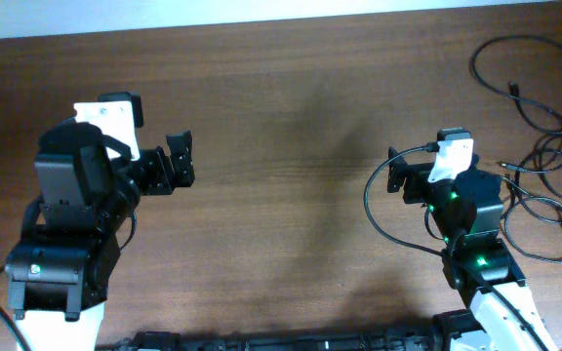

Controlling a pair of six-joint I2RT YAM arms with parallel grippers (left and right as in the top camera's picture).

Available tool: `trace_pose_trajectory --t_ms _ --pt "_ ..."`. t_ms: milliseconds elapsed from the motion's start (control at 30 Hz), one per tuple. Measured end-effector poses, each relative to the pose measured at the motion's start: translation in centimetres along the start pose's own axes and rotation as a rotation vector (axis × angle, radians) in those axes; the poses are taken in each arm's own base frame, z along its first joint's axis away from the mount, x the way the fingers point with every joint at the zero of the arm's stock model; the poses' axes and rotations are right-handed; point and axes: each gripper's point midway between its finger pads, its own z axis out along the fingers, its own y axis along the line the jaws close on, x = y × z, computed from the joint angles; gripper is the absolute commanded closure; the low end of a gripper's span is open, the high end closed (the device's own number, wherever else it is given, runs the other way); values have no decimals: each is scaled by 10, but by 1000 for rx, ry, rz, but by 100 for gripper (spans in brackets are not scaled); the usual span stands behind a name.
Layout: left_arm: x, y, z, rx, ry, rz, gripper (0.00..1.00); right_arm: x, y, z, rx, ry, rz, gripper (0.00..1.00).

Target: Untangle cables

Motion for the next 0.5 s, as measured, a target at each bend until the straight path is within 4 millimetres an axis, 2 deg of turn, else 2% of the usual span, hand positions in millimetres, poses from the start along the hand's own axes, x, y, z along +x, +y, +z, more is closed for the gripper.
trace_pose_trajectory --t_ms 133,267,367,433,500 --pt "0 0 0 0 0 0 1 6 0 1 -1 -7 0 1" --pt "0 0 0 0 0 0 1 5 0 -2 -10 -125 0 1" --pt "0 0 0 0 -1 0 1 13 -1 -12 -18 -213 0 1" --pt "0 0 0 0 0 0 1 26 -2 -16 -19 -228 0 1" --pt "0 0 0 0 0 0 1 28 -2 -20 -21 -245 0 1"
